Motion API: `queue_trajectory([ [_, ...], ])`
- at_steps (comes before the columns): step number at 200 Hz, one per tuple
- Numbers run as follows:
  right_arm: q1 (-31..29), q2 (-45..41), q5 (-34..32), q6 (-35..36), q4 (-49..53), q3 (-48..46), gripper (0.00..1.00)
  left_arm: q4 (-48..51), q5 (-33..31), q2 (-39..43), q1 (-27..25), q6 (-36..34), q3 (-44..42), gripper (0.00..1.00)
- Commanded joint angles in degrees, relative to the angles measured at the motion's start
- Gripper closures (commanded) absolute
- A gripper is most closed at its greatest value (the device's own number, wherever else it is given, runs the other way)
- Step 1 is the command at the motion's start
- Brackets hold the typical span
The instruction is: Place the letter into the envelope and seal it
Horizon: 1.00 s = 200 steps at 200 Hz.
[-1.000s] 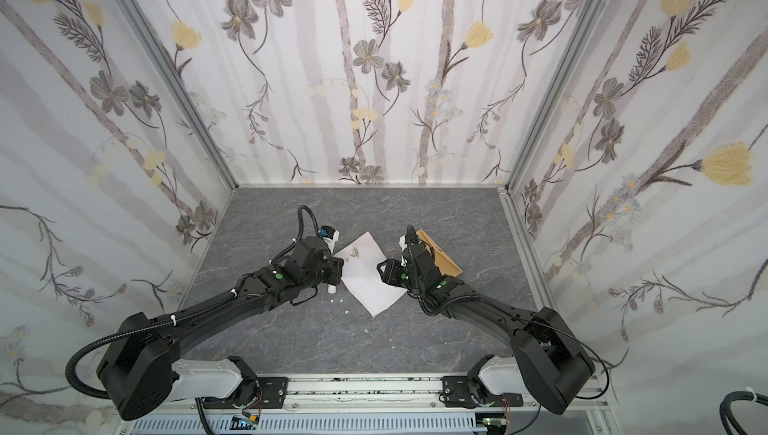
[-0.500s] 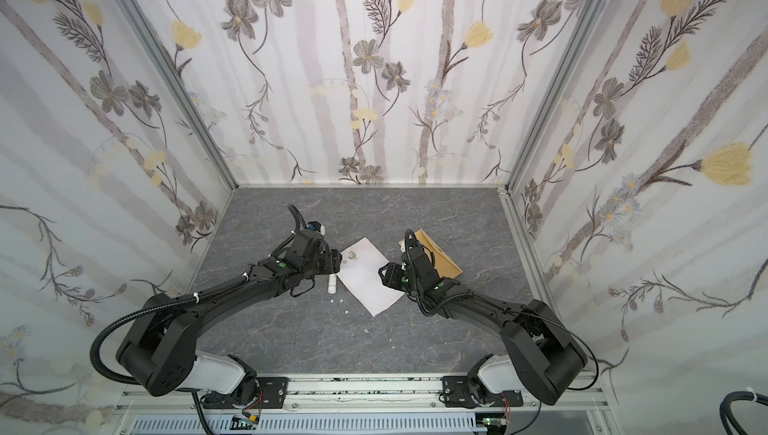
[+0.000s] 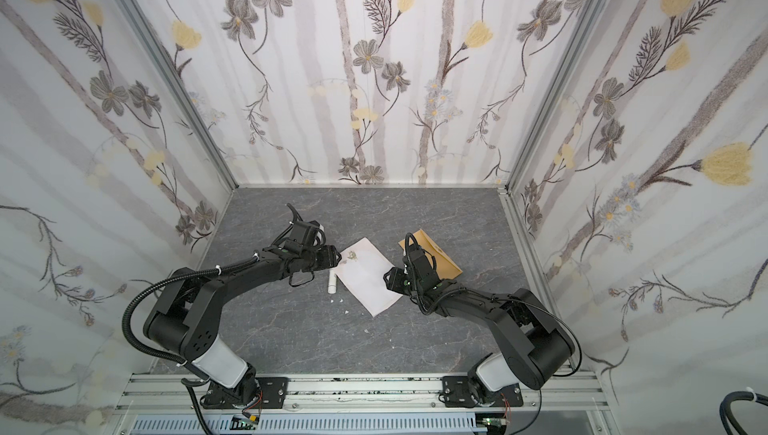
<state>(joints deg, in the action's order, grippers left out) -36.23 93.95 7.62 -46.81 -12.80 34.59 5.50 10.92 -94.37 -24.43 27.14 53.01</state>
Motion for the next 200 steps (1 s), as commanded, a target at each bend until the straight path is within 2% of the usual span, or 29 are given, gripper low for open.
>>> queue_trajectory([
  [1, 0.2, 0.9, 1.0, 0.4, -3.1, -0.2, 0.48, -2.2, 4.2, -0.8, 0.1, 0.5, 0.2, 0.46],
  [40, 0.3, 1.6, 1.3, 0.1, -3.6, 0.0, 0.49, -2.3, 2.1, -1.2, 0.3, 0.8, -0.4, 0.46],
  [75, 0.3, 2.1, 1.5, 0.1, -3.7, 0.0, 0.49, -2.3, 3.1, -2.0, 0.4, 0.8, 0.1, 0.41],
  [102, 0.3, 2.7, 1.6, 0.1, -3.8, 0.0, 0.5, -2.6, 4.2, -2.9, 0.4, 0.8, 0.3, 0.41],
  [200, 0.3, 4.6, 2.3, 0.0, -4.6, 0.2, 0.52, -4.0, 7.3, -4.1, 0.3, 0.2, 1.1, 0.71],
])
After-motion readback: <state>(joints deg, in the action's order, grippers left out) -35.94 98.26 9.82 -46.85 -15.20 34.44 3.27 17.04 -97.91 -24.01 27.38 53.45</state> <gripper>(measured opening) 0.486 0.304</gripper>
